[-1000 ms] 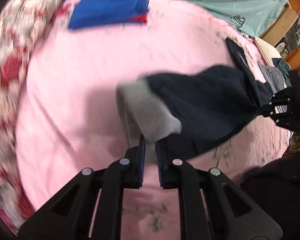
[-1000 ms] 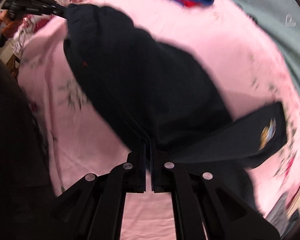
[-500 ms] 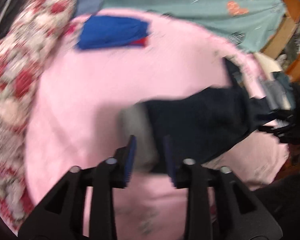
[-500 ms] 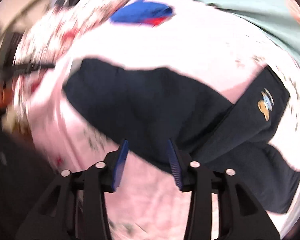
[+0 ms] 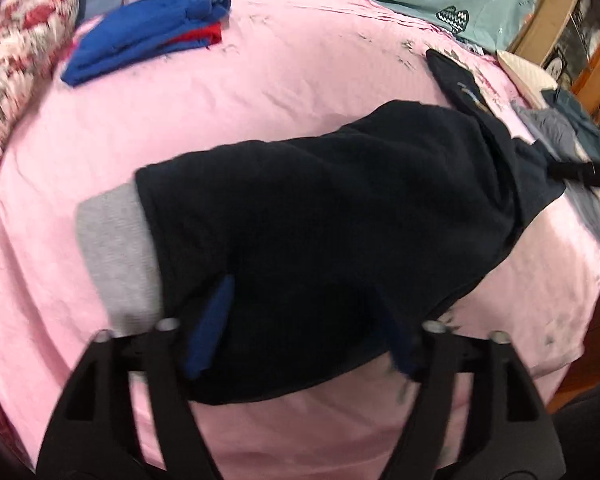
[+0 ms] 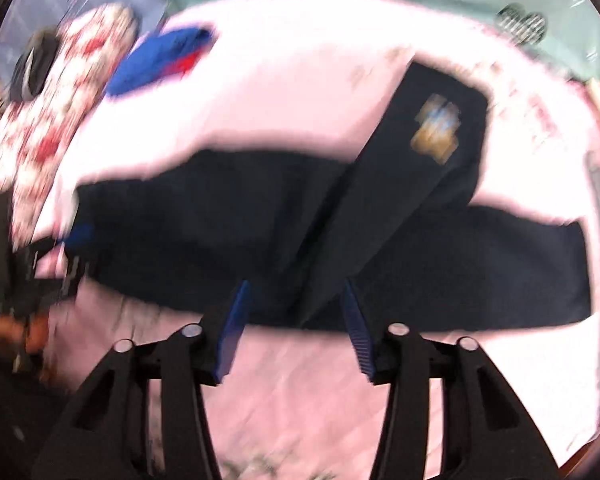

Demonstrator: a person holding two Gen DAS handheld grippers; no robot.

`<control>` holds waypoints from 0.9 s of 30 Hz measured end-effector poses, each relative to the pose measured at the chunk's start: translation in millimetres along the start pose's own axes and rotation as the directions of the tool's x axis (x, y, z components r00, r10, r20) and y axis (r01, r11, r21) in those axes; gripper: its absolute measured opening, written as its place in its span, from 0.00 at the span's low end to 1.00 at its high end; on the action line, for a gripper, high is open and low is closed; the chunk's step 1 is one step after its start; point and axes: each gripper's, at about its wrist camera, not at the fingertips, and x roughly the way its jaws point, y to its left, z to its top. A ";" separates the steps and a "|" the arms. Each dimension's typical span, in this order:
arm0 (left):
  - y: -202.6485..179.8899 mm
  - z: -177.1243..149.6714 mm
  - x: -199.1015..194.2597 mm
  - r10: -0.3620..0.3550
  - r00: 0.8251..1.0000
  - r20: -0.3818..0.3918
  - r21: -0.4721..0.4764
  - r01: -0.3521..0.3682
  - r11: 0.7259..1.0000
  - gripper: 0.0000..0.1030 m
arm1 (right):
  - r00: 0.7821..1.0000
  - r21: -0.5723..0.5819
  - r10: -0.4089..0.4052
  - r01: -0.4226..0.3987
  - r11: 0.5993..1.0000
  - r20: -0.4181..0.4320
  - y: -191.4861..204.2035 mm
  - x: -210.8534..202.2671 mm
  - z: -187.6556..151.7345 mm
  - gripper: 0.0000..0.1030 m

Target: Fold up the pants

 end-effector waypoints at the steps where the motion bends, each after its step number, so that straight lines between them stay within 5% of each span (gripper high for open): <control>1: -1.7 0.9 1.0 0.002 1.000 -0.002 -0.015 -0.002 1.000 0.81 | 0.999 0.022 -0.039 0.038 0.999 0.034 -12.3 4.6 22.3 0.51; 4: -11.2 -1.0 7.0 0.065 0.998 -0.010 -0.034 -0.065 0.997 0.84 | 0.990 0.113 -0.126 0.119 0.986 0.056 -42.8 29.5 73.0 0.51; 8: -28.9 -3.1 15.0 0.185 0.983 -0.015 -0.069 -0.186 0.980 0.86 | 0.974 0.200 -0.225 0.224 0.954 -0.020 -75.4 93.4 132.3 0.51; 12: -35.1 0.4 20.3 0.271 0.962 -0.037 -0.146 -0.274 0.951 0.86 | 0.944 0.202 -0.293 0.319 0.926 -0.150 -93.1 157.4 156.1 0.51; 14: -36.1 2.2 21.8 0.296 0.953 -0.056 -0.176 -0.302 0.937 0.87 | 0.948 0.227 -0.296 0.315 0.922 -0.115 -97.7 157.1 148.9 0.53; 15: -36.0 2.6 22.2 0.303 0.951 -0.061 -0.187 -0.309 0.933 0.87 | 0.955 0.236 -0.279 0.297 0.925 -0.105 -99.4 157.9 145.5 0.50; 18: -34.8 5.2 24.1 0.318 0.945 -0.079 -0.210 -0.328 0.921 0.89 | 0.967 0.217 -0.232 0.249 0.944 -0.101 -108.2 151.2 136.4 0.08; 21: -35.4 9.5 27.6 0.325 0.941 -0.096 -0.210 -0.339 0.917 0.92 | 0.990 0.298 -0.120 0.139 0.944 -0.079 -137.5 122.6 123.9 0.05; 23: -35.6 11.0 28.5 0.330 0.938 -0.108 -0.208 -0.346 0.915 0.92 | 1.000 0.355 -0.022 0.014 0.935 0.019 -159.0 82.5 116.0 0.05; 27: -38.1 13.2 28.2 0.328 0.936 -0.129 -0.196 -0.348 0.917 0.92 | 0.959 0.432 0.087 -0.202 0.879 0.271 -207.9 -20.2 74.3 0.05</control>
